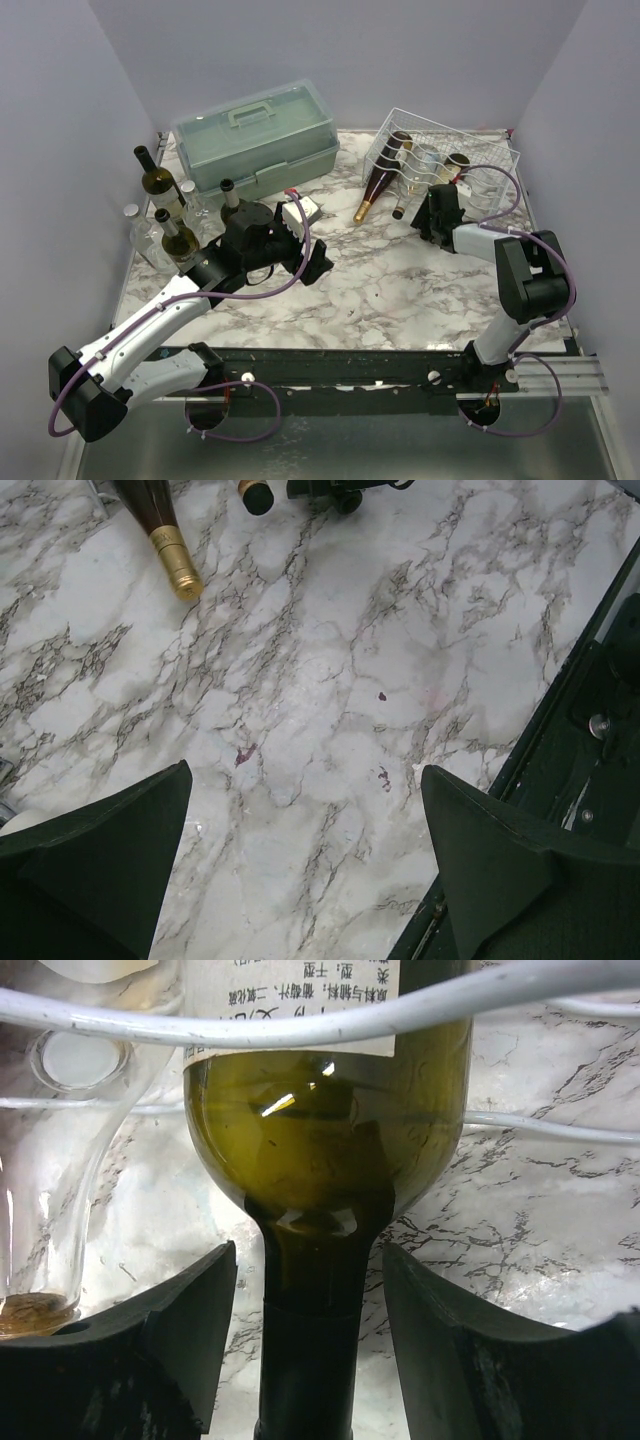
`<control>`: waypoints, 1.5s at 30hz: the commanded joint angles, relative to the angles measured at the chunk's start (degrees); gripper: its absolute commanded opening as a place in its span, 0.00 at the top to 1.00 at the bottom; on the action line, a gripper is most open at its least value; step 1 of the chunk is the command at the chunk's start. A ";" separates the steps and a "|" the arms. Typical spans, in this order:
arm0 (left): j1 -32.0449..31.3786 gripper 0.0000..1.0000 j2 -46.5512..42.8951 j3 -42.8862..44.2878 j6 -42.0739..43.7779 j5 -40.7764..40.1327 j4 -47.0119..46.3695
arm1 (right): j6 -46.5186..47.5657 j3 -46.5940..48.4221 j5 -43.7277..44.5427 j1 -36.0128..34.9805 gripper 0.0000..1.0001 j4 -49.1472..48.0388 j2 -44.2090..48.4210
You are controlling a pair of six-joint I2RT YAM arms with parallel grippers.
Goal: Take the wine bottle off the wine rack
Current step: Pick up the wine bottle from the wine rack.
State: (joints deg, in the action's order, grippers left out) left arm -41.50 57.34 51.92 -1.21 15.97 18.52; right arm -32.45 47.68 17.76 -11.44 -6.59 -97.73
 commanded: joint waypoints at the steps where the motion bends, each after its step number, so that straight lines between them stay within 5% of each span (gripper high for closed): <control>1: -0.25 0.01 0.48 -0.40 0.61 -0.74 0.12 | -1.25 0.88 1.88 -0.08 0.38 -1.72 -0.77; 19: -0.27 0.01 0.75 -0.33 0.77 -0.93 0.24 | -1.95 2.35 2.14 -0.15 0.47 -1.53 -3.21; 30: -0.22 0.01 0.64 -0.33 0.73 -0.76 0.33 | -1.97 0.51 -0.06 -0.12 0.88 -2.21 -0.42; 37: -0.26 0.01 0.66 -0.33 0.77 -0.84 0.32 | -2.54 -2.03 -4.08 -0.14 0.99 -2.32 4.82; 45: -0.24 0.01 0.76 -0.33 0.94 -1.27 0.39 | -3.55 -1.69 -9.62 -0.14 1.00 1.58 7.87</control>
State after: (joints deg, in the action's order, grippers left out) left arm -41.50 58.02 51.92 -1.10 15.94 18.57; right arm -35.53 44.62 12.19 -11.27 -4.75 -92.58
